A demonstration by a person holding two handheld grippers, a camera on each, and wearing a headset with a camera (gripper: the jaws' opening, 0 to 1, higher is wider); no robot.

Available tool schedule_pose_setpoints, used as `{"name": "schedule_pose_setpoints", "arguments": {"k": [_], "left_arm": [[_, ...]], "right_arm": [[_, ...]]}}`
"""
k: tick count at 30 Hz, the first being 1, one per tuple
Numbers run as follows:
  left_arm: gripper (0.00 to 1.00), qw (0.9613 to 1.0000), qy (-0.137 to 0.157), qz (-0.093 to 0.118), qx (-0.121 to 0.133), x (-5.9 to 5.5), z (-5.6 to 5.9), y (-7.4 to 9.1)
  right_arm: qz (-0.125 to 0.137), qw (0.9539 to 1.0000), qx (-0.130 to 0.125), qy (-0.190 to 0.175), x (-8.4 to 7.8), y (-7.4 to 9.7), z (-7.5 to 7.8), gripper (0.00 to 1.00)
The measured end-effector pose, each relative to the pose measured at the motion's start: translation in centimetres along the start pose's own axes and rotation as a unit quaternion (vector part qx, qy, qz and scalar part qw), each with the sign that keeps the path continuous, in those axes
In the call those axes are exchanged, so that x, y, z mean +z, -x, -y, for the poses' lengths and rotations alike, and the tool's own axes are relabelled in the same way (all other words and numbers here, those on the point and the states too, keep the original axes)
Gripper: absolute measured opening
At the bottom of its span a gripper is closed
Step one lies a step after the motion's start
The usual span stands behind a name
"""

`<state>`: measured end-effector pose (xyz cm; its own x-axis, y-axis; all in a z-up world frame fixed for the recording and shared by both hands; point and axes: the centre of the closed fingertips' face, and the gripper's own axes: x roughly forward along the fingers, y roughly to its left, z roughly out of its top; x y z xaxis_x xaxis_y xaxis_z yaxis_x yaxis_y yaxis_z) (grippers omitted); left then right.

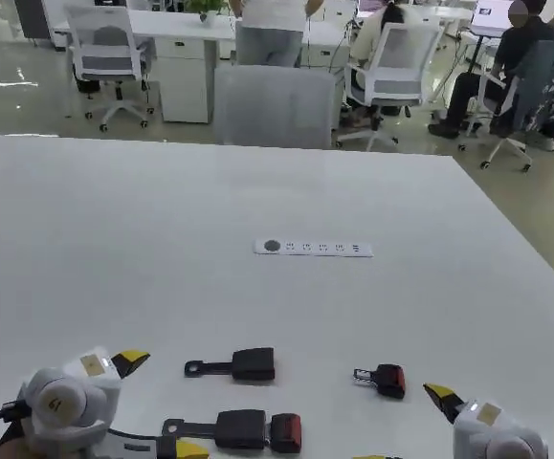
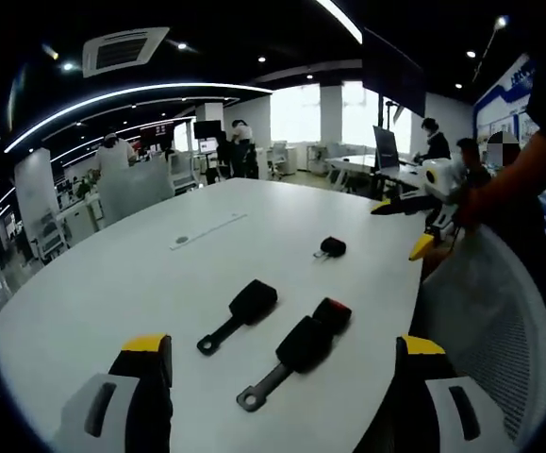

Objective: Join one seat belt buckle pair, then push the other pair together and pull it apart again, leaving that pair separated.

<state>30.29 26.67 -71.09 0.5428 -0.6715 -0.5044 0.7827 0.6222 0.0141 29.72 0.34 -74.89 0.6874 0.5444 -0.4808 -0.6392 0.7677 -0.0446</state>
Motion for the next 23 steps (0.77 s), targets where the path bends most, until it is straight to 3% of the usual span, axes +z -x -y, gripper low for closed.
{"name": "schedule_pose_setpoints", "arguments": {"k": [13, 23], "left_arm": [[1.0, 0.9997, 0.02, 0.003, 0.01, 0.0, 0.0, 0.3], [1.0, 0.9991, 0.04, 0.001, 0.015, -0.2, -0.1, 0.3]], "right_arm": [[0.002, 1.0, -0.005, 0.008, -0.4, 0.9, 1.4, 1.0], [0.006, 0.9999, 0.004, 0.014, 0.0, 0.7, 1.3, 1.0]]}}
